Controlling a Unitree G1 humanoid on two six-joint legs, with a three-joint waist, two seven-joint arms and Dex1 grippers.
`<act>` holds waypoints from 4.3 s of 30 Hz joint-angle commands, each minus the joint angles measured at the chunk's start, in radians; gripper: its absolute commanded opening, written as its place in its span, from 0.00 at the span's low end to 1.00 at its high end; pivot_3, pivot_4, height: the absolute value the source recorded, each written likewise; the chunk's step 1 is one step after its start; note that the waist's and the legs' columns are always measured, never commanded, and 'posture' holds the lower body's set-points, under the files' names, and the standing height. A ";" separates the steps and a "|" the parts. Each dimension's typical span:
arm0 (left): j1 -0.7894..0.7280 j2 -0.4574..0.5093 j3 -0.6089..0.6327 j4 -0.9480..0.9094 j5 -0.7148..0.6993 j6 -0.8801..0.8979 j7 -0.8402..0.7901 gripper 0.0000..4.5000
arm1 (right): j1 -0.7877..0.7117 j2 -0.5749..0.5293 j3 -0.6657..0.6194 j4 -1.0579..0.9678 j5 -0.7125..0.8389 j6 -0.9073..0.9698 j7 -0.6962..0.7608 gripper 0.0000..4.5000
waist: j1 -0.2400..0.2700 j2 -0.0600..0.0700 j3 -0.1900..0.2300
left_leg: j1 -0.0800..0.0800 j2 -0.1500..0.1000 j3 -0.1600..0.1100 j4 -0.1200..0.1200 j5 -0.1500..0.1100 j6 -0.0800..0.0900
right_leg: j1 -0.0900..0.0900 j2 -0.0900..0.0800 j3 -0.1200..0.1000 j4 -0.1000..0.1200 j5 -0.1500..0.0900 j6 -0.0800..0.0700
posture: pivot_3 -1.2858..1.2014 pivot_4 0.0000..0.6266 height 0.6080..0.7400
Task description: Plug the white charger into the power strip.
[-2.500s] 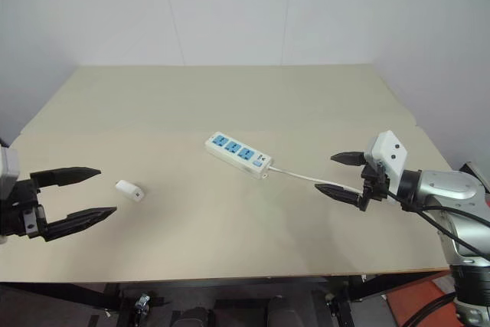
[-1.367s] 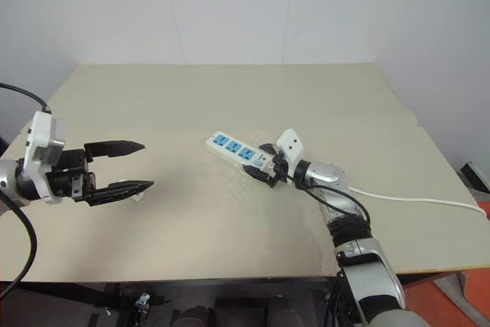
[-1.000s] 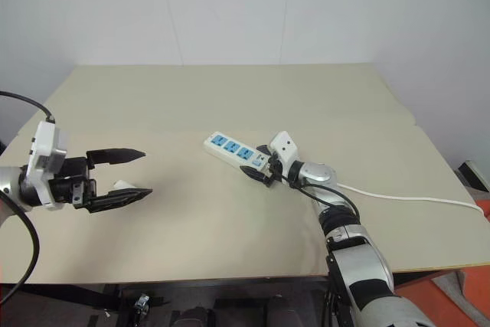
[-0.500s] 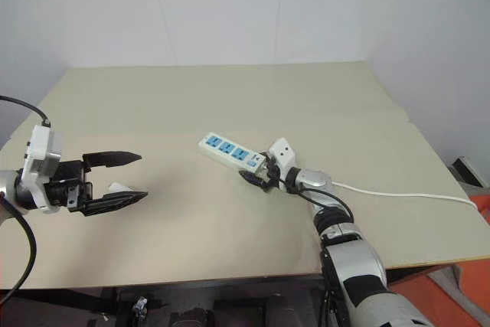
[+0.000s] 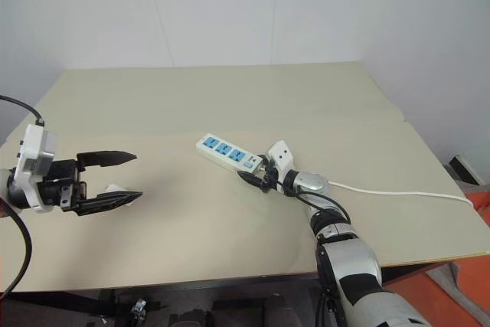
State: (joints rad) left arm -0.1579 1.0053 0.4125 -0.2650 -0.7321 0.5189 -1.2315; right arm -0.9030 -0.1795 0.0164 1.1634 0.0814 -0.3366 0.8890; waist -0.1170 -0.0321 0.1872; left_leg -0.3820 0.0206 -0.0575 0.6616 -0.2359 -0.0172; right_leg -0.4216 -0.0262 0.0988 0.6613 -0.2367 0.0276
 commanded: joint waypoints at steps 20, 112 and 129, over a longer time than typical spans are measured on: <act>-0.433 0.196 -0.345 0.361 0.257 -0.216 -0.361 1.00 | 0.171 -0.126 0.108 -0.420 0.050 0.075 0.536 0.76 | -0.002 0.000 0.000 | -0.001 0.000 0.000 -0.001 0.000 0.000 | -0.001 0.001 0.000 0.001 0.000 0.000 | 0.52 0.24 1.00; -0.670 -0.435 -0.478 0.397 0.282 -0.192 -0.158 0.23 | 0.264 -0.157 0.235 -0.455 0.040 0.002 0.531 0.76 | 0.017 -0.001 0.000 | -0.001 -0.001 -0.002 0.005 0.000 0.001 | 0.001 0.000 0.000 0.005 -0.001 0.002 | 0.52 0.24 1.00; -0.443 -0.521 -0.528 0.217 0.214 0.019 -0.007 0.23 | 0.275 -0.147 0.237 -0.450 0.056 0.064 0.544 0.76 | 0.018 -0.001 -0.002 | 0.010 -0.001 -0.002 0.003 0.000 0.000 | 0.012 0.000 0.000 0.002 -0.001 0.002 | 0.52 0.24 1.00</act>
State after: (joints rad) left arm -0.6027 0.4862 -0.1172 -0.0069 -0.4976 0.5322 -1.2421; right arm -0.6532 -0.3308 0.2254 0.7072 0.1702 -0.2933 1.4311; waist -0.0986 -0.0332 0.1852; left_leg -0.3706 0.0191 -0.0598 0.6642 -0.2361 -0.0167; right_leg -0.4083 -0.0262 0.0984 0.6625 -0.2377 0.0294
